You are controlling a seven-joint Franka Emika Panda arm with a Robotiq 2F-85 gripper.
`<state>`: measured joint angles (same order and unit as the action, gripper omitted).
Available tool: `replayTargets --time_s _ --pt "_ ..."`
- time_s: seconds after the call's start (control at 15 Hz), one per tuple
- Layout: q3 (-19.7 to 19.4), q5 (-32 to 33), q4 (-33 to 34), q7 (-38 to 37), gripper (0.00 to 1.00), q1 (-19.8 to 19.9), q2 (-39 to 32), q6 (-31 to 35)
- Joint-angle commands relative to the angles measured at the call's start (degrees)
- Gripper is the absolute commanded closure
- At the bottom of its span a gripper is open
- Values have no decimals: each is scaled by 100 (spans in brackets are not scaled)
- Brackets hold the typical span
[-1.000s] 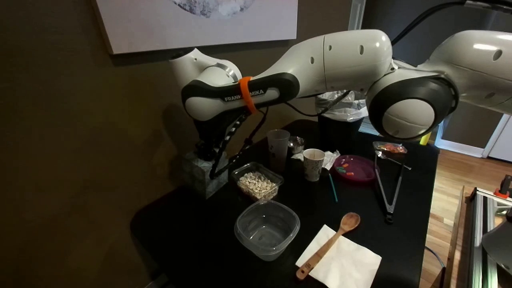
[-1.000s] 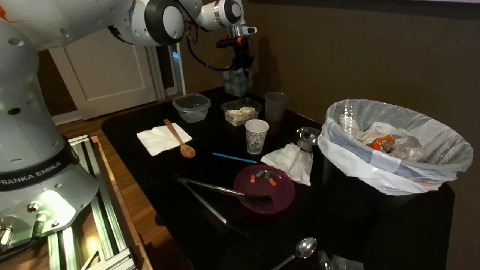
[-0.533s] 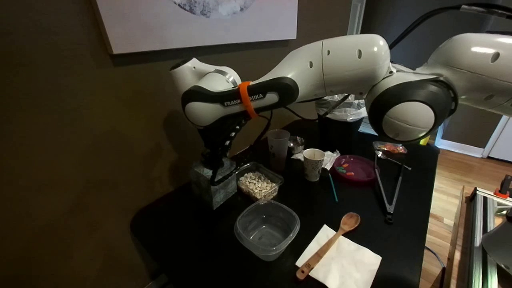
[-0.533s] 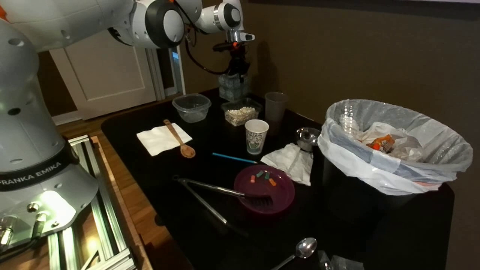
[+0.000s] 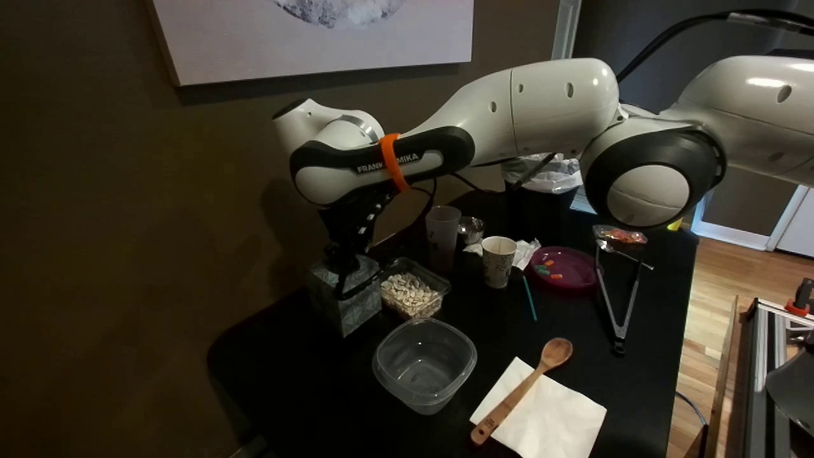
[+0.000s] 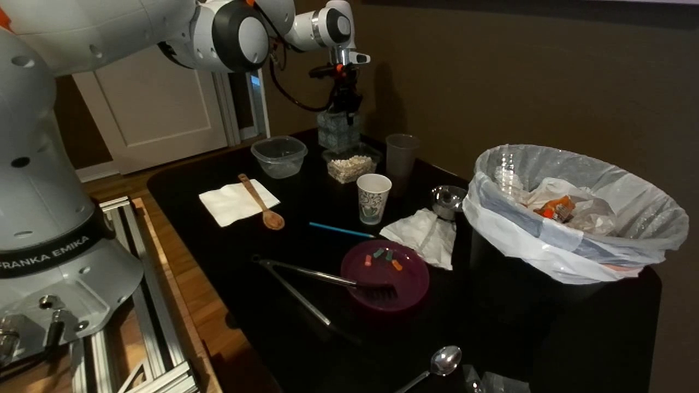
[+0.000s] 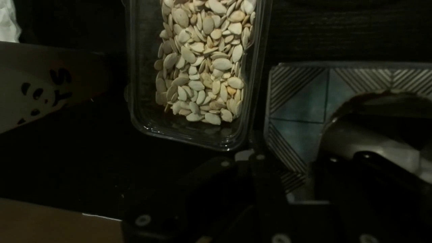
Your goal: Move the box of tissues closer to the wall
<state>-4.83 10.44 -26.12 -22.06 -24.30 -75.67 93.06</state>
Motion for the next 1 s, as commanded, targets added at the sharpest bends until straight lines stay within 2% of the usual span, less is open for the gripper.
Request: replayTargets --time_s 0.0,0.13,0.67,0.93 --pt "72 -119 214 -39 69 40 -155 -40" --pt "91 -152 210 -40 62 53 -152 -33" --pt "137 -240 40 -120 2 77 58 244" --pt "87 -178 70 -186 0 9 237 597"
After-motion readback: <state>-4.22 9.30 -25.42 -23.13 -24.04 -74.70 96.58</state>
